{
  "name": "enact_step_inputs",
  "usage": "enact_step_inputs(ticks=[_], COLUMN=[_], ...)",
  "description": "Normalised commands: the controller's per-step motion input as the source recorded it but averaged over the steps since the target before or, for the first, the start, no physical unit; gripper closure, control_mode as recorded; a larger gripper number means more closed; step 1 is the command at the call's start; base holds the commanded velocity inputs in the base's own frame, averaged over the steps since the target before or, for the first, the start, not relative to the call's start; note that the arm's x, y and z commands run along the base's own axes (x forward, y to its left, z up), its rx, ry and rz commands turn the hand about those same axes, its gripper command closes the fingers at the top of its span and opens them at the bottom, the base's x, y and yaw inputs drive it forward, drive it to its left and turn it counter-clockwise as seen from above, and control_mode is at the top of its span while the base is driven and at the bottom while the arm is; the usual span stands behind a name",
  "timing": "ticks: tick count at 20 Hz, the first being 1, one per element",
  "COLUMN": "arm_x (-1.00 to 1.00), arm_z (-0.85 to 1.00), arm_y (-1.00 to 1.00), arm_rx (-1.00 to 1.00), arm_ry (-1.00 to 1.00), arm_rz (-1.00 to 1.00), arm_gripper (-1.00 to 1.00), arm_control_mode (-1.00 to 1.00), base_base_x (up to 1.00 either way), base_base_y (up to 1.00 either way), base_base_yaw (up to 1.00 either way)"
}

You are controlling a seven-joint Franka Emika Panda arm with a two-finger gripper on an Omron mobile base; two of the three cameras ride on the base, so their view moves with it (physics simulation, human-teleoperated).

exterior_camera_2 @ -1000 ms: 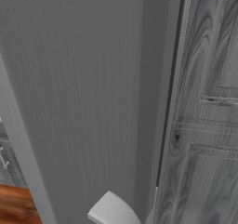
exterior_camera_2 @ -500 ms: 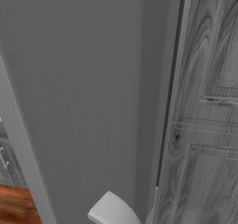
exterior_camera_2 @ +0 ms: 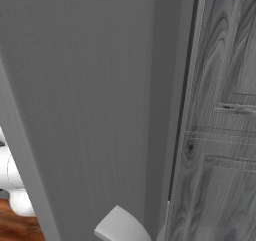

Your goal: Place the cold items (mango and lime) from the fridge in one tupperware on the dining counter. Place the warm items (hot dog and kebab skewer) in the stove area in another tupperware.

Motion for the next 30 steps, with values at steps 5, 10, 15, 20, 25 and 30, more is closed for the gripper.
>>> enact_step_inputs(ticks=[5, 10, 15, 20, 25, 30], arm_x=[-1.00, -1.00, -1.00, -1.00, -0.69, -0.08], arm_z=[0.03, -0.05, -0.45, -0.74, -0.15, -0.42], arm_y=[0.11, -0.03, -0.17, -0.15, -0.31, -0.30], arm_rx=[0.04, 0.09, 0.23, 0.30, 0.13, 0.01], arm_ry=[0.06, 0.11, 0.06, 0.01, 0.09, 0.23], arm_rz=[-0.07, -0.06, -0.13, -0.10, -0.10, -0.06], arm_gripper=[1.00, 1.00, 1.00, 1.00, 1.00, 1.00], arm_control_mode=[-1.00, -1.00, -1.00, -1.00, -1.00, -1.00], base_base_x=[0.00, 0.00, 0.00, 0.00, 0.00, 0.00], base_base_y=[0.00, 0.00, 0.00, 0.00, 0.00, 0.00], base_base_yaw=[0.00, 0.00, 0.00, 0.00, 0.00, 0.00])
